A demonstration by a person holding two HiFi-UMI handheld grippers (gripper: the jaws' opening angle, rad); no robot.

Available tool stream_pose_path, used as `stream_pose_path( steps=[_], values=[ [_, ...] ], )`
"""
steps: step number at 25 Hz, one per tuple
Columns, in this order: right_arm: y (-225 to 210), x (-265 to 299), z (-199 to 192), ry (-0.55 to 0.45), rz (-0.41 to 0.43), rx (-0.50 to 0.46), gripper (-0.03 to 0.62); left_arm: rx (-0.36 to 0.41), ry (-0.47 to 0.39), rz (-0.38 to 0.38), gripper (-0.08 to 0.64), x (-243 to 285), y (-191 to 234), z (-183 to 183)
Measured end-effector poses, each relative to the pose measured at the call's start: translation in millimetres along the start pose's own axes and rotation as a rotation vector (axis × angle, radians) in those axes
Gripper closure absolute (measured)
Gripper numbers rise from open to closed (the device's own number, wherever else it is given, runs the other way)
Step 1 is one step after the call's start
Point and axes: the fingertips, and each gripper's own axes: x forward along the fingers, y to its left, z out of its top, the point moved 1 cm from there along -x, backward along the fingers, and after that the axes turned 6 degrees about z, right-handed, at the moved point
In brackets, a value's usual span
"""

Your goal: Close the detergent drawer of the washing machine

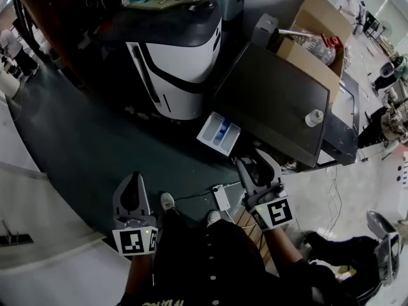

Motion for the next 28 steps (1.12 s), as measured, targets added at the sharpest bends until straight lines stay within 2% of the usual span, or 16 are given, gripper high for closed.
stream_pose_path(
  steps=[15,23,28],
  values=[
    [12.8,57.4,-12.9,0.044,-0.293,-0.019,0.416,-0.009,-0.034,-0.267,0.552,88.5,72.7,-11.3],
    [23.1,56.6,-32.2,0.076,-0.455,-0.037,0.416,-0.012,-0.055,-0.447,0.552,115.5,82.4,-19.6],
    [27.4,52.1,-46.3,0.077,-0.547,-0.01,0.416,-0.013,-0.039,-0.521,0.552,132.9,75.6,-31.3]
  ],
)
